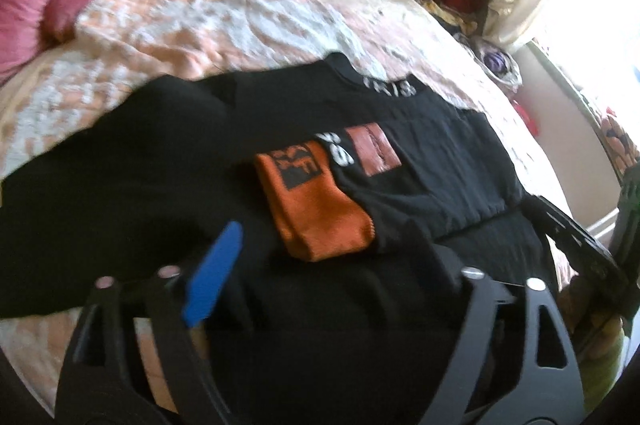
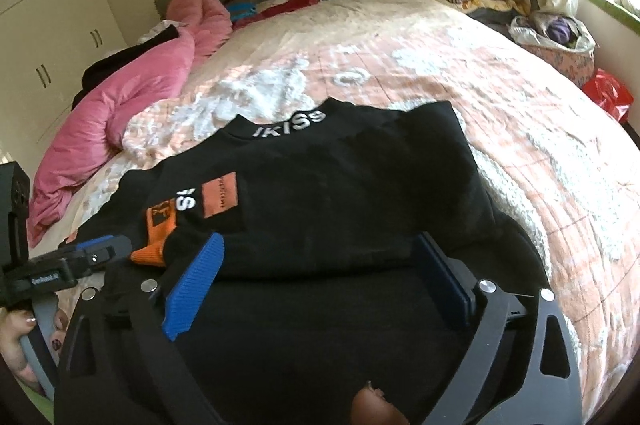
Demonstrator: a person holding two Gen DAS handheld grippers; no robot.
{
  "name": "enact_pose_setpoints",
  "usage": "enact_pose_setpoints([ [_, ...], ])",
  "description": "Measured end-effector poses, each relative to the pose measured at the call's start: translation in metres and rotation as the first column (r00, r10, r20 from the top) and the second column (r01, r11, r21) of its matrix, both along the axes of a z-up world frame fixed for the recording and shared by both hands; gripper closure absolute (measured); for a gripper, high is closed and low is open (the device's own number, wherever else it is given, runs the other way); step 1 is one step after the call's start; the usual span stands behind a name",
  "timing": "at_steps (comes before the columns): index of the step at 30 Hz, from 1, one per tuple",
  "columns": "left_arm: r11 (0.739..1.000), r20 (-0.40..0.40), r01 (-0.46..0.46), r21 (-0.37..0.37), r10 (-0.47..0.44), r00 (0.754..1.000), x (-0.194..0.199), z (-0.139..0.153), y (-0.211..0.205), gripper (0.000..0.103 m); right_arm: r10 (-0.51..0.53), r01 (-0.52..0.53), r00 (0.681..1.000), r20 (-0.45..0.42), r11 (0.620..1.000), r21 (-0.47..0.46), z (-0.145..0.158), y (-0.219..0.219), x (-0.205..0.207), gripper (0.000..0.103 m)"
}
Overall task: Fold small clothes
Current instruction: 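Lower the cuff onto the shirt front and open the left tool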
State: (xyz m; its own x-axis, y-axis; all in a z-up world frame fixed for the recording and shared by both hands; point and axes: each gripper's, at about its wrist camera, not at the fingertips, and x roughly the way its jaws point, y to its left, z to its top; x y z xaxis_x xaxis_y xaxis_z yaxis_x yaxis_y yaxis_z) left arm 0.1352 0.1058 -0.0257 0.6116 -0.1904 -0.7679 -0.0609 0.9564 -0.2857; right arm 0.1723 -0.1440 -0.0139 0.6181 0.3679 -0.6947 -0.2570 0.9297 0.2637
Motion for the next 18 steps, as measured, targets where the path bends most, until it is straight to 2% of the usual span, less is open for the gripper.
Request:
enact_pose_setpoints([
  [3,0.999,0.025,-0.039,0.019,0.038,0.999,-0.005,0.009,0.007,0.009,0.005,-0.005,1.000,0.014,1.000,-0.010,0.005,0.006,-0.004,0.005],
  [7,0.994,0.031,-0.094,0.059,0.093,0.995,-0.013,0.013,0.017,0.009,0.017,-0.017,0.999,0.038,1.000,-0.013,0.013,0.012,-0.009,0.004],
  [18,0.978,0.070,-0.196,0.077,0.191,0.979,-0.035,0.024,0.045,0.009,0.099,-0.097,0.991,0.085,0.995,-0.030,0.031,0.045,-0.020,0.004],
])
